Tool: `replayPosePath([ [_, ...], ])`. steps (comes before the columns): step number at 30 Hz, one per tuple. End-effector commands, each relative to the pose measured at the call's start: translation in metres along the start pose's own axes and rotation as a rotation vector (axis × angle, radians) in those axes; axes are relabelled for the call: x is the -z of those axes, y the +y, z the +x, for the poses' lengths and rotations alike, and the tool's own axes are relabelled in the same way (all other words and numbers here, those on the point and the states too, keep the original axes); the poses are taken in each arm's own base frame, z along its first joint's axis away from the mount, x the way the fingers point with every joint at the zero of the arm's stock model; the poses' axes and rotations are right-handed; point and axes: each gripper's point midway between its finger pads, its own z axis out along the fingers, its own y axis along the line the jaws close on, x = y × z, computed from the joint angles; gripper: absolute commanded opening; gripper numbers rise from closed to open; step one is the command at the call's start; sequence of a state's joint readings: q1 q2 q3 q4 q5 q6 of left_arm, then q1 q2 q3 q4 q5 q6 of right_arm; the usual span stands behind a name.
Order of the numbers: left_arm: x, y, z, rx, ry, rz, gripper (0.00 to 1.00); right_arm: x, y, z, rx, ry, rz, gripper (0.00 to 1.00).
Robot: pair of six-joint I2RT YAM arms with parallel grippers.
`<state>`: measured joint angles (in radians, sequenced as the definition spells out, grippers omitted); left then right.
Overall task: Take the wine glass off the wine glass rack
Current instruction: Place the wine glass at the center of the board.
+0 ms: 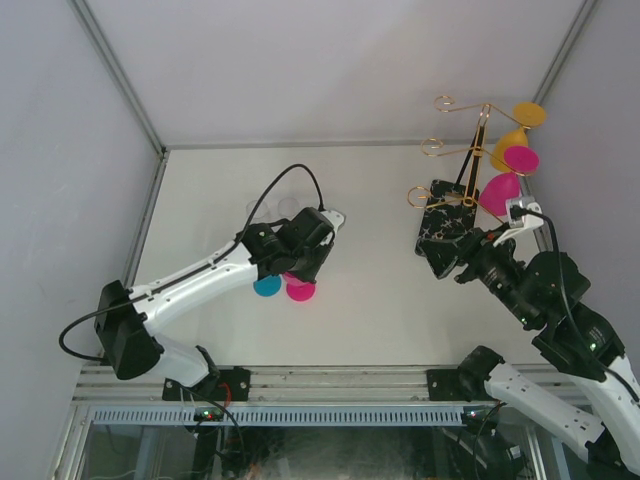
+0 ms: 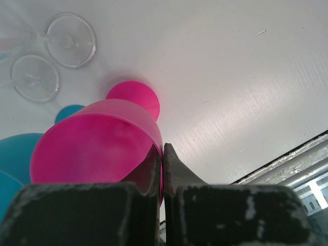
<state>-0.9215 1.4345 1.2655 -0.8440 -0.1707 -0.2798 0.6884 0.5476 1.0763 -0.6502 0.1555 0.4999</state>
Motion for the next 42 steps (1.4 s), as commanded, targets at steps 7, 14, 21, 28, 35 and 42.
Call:
replayPosePath([
  [7, -0.003, 0.007, -0.030, 0.079, -0.102, -0.047, 0.01, 0.000, 0.000, -0.003, -0.041, -0.041, -0.005, 0.68],
  [14, -0.009, 0.008, -0.029, 0.113, -0.089, -0.026, 0.07, 0.000, -0.001, -0.001, -0.048, -0.036, -0.003, 0.68],
  [21, -0.016, 0.016, -0.022, 0.124, -0.060, -0.064, 0.07, 0.004, -0.001, -0.006, -0.056, -0.061, -0.006, 0.68],
  [28, -0.020, 0.019, -0.019, 0.132, -0.041, -0.078, 0.09, 0.003, -0.003, -0.003, -0.055, -0.052, 0.003, 0.68],
  [35, -0.019, 0.026, -0.026, 0.131, -0.043, -0.103, 0.10, 0.003, -0.004, -0.003, -0.056, -0.051, 0.012, 0.68],
  [42, -0.020, 0.025, -0.028, 0.131, -0.054, -0.096, 0.12, 0.003, -0.009, -0.001, -0.056, -0.050, 0.036, 0.68],
])
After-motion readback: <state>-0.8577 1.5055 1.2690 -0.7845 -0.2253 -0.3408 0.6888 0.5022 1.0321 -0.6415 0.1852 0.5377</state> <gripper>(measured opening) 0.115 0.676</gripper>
